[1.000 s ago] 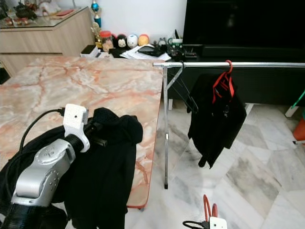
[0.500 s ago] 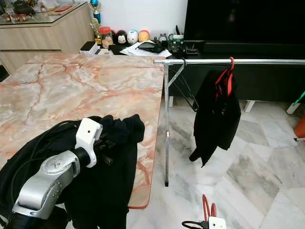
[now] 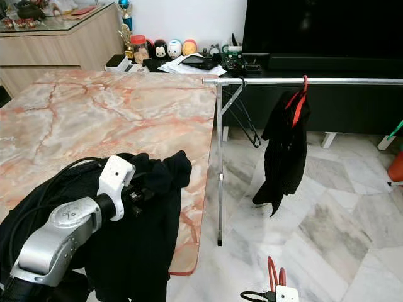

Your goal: Hang hanger

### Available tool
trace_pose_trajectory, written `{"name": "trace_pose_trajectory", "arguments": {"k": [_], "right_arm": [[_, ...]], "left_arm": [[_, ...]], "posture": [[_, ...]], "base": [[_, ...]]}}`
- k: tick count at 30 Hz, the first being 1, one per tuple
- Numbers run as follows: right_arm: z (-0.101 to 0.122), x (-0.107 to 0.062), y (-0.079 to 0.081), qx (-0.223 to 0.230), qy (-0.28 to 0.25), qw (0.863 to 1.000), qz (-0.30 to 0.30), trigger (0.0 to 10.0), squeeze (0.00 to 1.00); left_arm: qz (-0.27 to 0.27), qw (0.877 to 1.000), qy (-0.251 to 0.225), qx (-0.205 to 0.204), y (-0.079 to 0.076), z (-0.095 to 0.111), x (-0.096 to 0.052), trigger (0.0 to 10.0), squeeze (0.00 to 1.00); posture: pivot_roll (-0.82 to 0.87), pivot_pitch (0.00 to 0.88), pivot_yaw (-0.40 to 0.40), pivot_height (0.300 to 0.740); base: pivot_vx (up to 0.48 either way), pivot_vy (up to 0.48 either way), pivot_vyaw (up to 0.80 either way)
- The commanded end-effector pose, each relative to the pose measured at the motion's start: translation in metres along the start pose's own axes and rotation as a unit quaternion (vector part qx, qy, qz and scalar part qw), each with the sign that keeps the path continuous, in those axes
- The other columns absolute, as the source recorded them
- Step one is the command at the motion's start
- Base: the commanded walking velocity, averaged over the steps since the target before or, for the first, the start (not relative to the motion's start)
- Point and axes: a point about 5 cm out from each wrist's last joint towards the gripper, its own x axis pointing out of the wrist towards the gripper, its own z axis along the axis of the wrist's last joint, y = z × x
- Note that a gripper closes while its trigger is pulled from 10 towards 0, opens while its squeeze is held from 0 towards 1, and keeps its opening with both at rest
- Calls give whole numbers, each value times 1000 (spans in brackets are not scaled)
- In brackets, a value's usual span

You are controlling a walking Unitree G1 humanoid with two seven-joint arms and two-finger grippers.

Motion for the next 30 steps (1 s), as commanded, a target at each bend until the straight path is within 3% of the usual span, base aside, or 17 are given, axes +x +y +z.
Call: {"name": "trace_pose_trajectory", "arguments": {"k": [1,14,30], "right_arm": [[1,0,0,4,0,1000,-1,10000,0],[2,0,-2,4,-2,1000,-3,10000,0],[1,0,-1,6,-1,1000,-3,10000,0]], "left_arm": [[4,1000,-10,11,3,10,-2,10000,1000],[-17,1000,0,12,-6,5,-1,10000,1000],[11,1000,-1,13,-4,0,-4,10000,1000]], "posture": [[114,0,12,740],[109,0,5,740],[106,0,17,740]], "base": [[0,0,0],[0,0,0],[0,0,0]]}}
